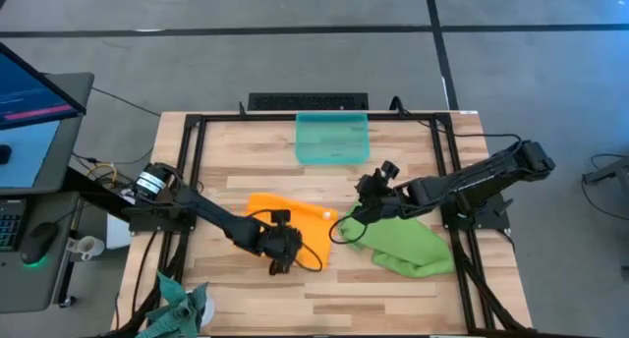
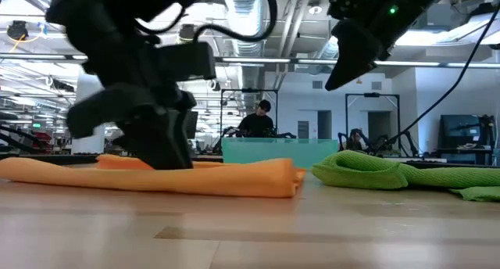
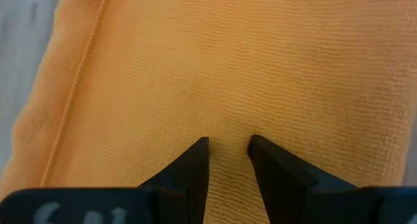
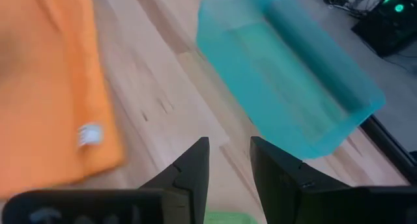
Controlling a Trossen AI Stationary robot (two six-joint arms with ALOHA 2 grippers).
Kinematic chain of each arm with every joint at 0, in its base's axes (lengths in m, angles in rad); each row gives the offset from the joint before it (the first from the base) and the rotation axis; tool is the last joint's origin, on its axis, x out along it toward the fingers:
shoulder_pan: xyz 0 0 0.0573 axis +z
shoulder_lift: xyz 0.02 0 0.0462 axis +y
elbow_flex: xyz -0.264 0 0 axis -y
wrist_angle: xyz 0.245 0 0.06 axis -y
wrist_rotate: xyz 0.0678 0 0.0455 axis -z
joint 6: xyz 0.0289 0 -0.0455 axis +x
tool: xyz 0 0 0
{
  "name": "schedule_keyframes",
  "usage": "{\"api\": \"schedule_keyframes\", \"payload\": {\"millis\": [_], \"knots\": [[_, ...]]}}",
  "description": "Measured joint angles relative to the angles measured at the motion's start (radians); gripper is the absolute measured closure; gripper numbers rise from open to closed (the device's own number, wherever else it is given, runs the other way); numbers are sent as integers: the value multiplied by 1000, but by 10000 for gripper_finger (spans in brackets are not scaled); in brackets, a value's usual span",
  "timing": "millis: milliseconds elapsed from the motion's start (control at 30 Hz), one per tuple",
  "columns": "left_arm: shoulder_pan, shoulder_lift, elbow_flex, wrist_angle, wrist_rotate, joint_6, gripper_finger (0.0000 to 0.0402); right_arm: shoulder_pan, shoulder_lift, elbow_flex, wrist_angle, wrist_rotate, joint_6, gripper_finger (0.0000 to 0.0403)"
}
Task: Roll microfiber towels into tight, uniform cylinder then place into a basket
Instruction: Fold the orange microfiber towel
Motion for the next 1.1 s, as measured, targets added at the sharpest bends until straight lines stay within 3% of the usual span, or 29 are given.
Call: {"api": "schedule_keyframes", "payload": {"millis": [100, 233, 400, 567, 767, 967, 1100], "knots": [[-41, -3, 33, -40, -7, 28, 290, -12, 0, 0, 6, 0, 15, 270], [-81, -7, 120, -219, -41, -32, 290, -13, 0, 0, 17, -3, 15, 269], [-113, -11, 199, -580, -143, -337, 290, -8, 0, 0, 21, -4, 16, 269], [-129, -12, 188, -832, -115, -646, 290, -9, 0, 0, 20, -4, 16, 270], [-92, -11, 121, -777, -8, -724, 290, -9, 0, 0, 30, -4, 16, 270], [-38, -14, 73, -649, 26, -621, 290, -9, 0, 0, 45, -5, 16, 269], [15, -12, 71, -640, -17, -535, 290, -9, 0, 0, 45, -5, 16, 270]]}}
